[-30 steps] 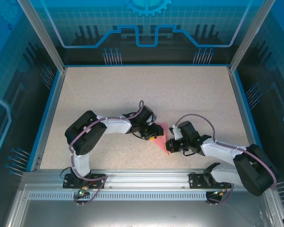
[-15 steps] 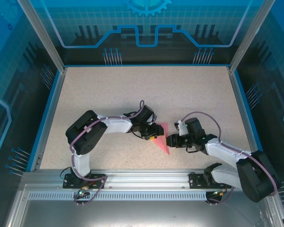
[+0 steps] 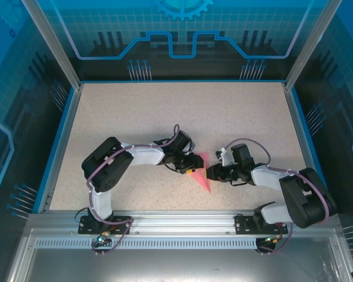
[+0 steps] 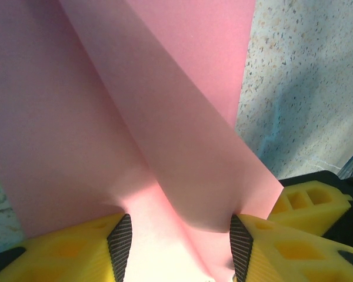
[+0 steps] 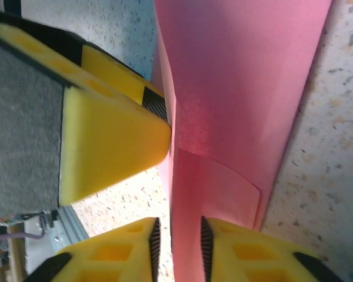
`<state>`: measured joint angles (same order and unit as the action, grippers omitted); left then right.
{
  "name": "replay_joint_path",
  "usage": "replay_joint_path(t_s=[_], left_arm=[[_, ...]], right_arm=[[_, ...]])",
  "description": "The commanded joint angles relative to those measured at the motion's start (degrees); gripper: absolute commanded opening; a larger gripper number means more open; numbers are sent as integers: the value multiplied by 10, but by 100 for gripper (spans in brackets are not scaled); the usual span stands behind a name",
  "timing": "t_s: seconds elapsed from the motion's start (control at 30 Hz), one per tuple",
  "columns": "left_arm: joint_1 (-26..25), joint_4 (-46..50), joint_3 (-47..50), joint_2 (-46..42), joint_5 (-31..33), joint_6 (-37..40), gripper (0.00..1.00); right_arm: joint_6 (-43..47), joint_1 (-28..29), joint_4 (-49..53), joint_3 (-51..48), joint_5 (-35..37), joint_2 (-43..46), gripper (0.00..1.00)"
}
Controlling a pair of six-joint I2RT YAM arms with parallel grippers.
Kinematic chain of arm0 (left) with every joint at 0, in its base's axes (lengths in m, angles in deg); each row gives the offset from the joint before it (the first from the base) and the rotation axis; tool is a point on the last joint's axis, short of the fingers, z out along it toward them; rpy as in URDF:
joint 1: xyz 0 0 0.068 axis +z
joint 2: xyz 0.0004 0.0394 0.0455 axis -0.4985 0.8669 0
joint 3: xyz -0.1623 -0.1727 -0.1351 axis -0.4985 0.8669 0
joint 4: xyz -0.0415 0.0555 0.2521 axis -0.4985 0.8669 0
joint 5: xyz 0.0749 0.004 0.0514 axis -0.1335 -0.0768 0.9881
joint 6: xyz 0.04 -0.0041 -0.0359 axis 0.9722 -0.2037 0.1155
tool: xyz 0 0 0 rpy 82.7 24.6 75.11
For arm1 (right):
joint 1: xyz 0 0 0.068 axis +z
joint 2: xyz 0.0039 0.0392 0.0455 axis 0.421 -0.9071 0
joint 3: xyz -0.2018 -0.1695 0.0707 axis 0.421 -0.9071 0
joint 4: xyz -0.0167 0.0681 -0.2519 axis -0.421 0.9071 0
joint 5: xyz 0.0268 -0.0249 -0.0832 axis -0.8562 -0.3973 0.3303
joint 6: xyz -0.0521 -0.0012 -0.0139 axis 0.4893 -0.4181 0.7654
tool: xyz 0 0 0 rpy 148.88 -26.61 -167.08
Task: Fold a paper plane with a square sheet of paper (fold left side to right side)
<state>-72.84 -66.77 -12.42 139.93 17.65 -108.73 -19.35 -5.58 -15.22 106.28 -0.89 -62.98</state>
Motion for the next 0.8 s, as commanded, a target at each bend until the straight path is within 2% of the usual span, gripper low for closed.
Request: replay_joint_path(t_s=[0.0, 0.3, 0.77], left_arm=[[-4, 41, -7, 15, 20, 13, 51], [-4, 43, -7, 15, 19, 14, 51], [-4, 49, -5, 13, 23, 17, 52]], right_arm=[[6, -8, -12, 16, -18, -10, 19], [23, -9, 32, 27, 22, -23, 6], [11, -9, 60, 41, 66, -40, 4]])
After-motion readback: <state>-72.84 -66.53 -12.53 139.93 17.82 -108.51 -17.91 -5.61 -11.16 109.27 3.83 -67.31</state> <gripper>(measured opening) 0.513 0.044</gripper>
